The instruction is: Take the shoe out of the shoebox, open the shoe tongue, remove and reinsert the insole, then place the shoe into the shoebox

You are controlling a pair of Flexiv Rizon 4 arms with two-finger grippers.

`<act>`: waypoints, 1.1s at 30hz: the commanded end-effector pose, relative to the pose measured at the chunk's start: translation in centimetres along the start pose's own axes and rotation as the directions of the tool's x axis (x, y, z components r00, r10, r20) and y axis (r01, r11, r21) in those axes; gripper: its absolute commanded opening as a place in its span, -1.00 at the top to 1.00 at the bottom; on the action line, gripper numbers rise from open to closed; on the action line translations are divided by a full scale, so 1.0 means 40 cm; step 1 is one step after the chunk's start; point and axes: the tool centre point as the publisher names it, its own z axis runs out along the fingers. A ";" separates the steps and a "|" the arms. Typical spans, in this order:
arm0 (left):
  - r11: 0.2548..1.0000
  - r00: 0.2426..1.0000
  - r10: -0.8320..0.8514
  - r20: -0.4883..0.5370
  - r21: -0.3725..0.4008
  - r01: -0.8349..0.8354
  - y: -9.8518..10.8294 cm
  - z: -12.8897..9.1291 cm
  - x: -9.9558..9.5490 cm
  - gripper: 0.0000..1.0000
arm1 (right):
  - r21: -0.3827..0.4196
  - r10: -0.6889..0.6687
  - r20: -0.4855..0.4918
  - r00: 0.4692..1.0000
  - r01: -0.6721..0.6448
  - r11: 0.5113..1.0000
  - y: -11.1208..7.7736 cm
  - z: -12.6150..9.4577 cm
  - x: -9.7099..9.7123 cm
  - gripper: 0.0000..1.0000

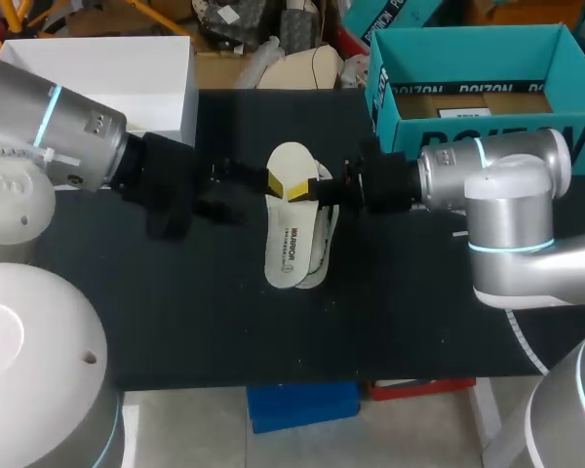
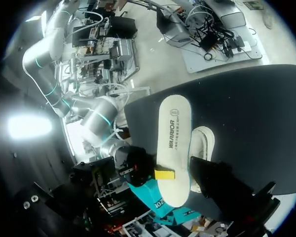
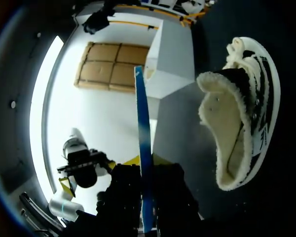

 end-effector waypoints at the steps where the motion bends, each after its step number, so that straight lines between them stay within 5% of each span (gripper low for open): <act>1: 1.000 0.986 -0.001 -0.164 0.000 0.001 -0.003 -0.008 -0.008 -1.00 | 0.000 0.001 0.002 1.000 -0.001 1.000 0.000 0.002 0.000 1.00; 9: 1.000 0.986 -0.001 -0.164 0.000 0.001 -0.003 -0.008 -0.008 -1.00 | 0.000 0.001 0.002 1.000 -0.001 1.000 0.000 0.002 0.000 1.00; 14: 0.997 0.916 -0.034 -0.401 0.046 0.057 -0.001 0.021 -0.030 -1.00 | 0.000 0.001 0.002 1.000 -0.001 1.000 0.000 0.002 0.000 1.00; 19: 0.990 0.891 -0.019 -0.453 0.117 0.081 -0.009 0.036 -0.051 -1.00 | 0.000 0.001 0.002 1.000 -0.001 1.000 0.000 0.002 0.000 1.00; 33: 0.994 0.767 -0.009 -0.641 0.077 0.076 -0.052 0.040 -0.037 -1.00 | 0.000 0.001 0.002 1.000 -0.001 1.000 0.000 0.002 0.000 1.00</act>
